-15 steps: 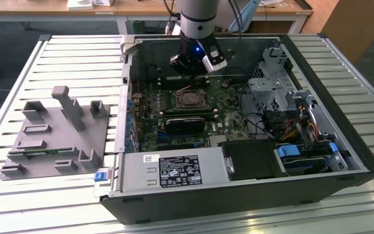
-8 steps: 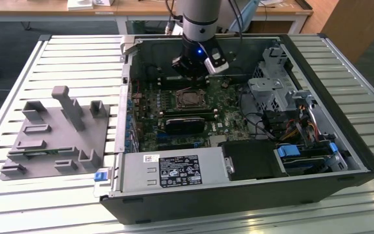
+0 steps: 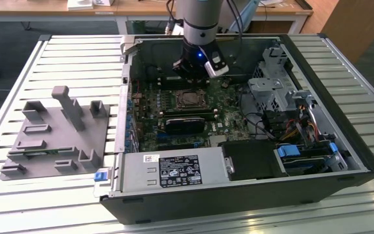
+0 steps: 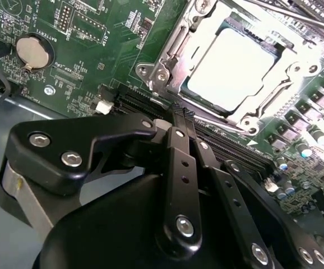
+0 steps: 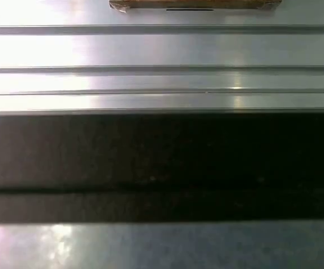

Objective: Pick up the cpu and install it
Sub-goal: 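Install the first cpu locking lever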

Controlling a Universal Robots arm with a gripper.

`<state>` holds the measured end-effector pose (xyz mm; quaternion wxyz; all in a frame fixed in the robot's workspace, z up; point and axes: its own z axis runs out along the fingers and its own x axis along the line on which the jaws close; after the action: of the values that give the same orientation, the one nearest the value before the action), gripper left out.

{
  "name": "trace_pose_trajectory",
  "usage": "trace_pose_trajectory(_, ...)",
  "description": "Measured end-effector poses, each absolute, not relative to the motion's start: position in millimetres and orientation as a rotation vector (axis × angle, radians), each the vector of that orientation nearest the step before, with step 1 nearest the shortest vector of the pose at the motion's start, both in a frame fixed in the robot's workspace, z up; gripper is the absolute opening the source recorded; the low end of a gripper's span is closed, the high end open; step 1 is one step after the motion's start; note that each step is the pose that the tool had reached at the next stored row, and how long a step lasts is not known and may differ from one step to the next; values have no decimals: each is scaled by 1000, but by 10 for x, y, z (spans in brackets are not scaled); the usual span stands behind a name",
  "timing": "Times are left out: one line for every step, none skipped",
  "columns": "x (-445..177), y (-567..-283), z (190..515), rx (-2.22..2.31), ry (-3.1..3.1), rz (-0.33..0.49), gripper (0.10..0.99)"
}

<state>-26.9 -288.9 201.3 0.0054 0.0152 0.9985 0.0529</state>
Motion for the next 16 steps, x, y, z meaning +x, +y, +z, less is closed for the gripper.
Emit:
trace_pose_trajectory(-267,-2889,2007,47,3126,166,106)
trace_pose_trajectory(-266,-2889,2002,47,3126,166,106)
trace_pose_trajectory(-265,-2889,2001,48,3126,165,106)
trace_pose_trajectory(-264,-2889,2001,48,3126,165,106)
trace_pose_trajectory(-264,-2889,2000,48,3126,165,106)
trace_pose_trajectory(-264,-2889,2001,47,3126,165,106)
trace_pose_trajectory(-263,-2889,2001,47,3126,165,106)
trace_pose_trajectory(-263,-2889,2000,47,3126,165,106)
trace_pose_trajectory(-263,-2888,2000,47,3126,161,106)
trace_pose_trajectory(-262,-2886,2000,47,3127,153,106)
trace_pose_trajectory(-263,-2886,1999,47,3127,144,106)
trace_pose_trajectory(-263,-2884,1997,47,3127,138,106)
trace_pose_trajectory(-263,-2881,1994,47,3127,134,106)
trace_pose_trajectory(-263,-2878,1991,47,3128,130,106)
trace_pose_trajectory(-263,-2874,1987,47,3128,127,106)
trace_pose_trajectory(-261,-2867,1980,47,3127,128,106)
